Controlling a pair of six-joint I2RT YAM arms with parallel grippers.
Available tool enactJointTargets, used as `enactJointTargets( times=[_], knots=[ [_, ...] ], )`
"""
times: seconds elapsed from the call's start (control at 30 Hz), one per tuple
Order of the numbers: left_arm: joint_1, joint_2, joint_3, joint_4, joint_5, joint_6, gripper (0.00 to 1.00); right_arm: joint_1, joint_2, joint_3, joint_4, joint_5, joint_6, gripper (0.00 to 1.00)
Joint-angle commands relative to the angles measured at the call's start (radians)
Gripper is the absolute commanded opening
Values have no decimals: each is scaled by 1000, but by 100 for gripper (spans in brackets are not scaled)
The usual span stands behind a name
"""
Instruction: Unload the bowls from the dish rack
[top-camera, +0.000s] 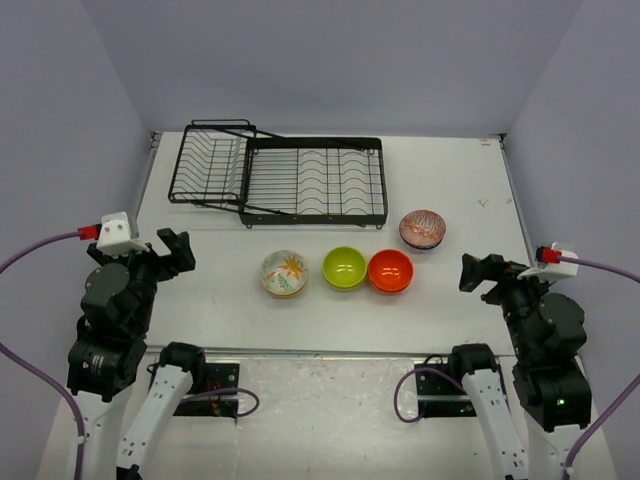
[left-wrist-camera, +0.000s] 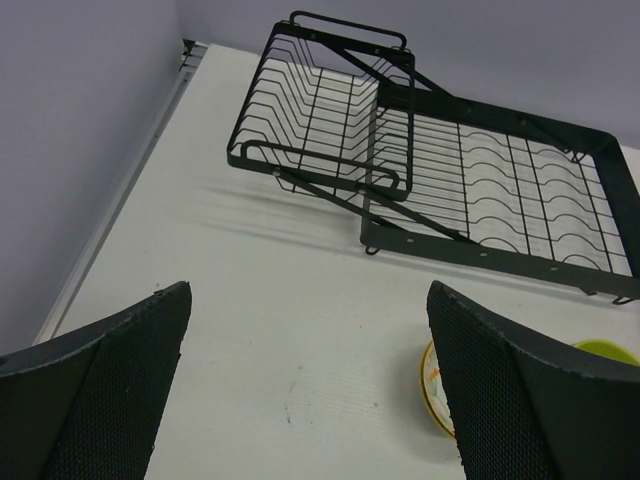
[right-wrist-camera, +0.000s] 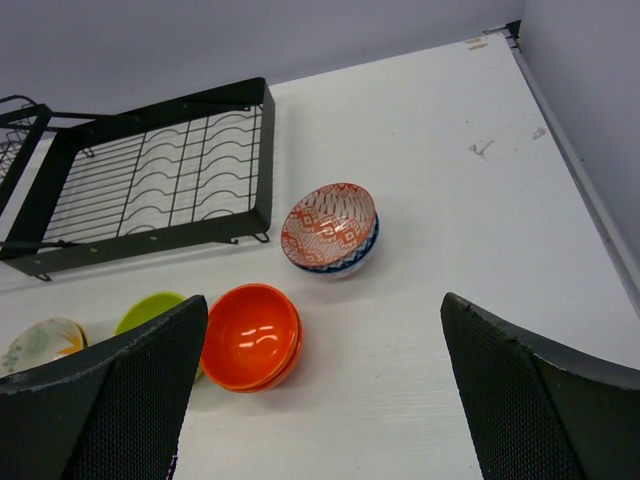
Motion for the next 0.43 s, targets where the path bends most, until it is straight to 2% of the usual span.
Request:
enactJointTargets(
  times=[0.0, 0.4],
  knots=[
    [-6, -8, -31, 58, -12, 32, 100, 3, 15, -9, 10, 82, -22, 99],
    [-6, 4, -28, 78, -35, 21, 100, 3, 41, -16, 25, 88, 13, 99]
  ],
)
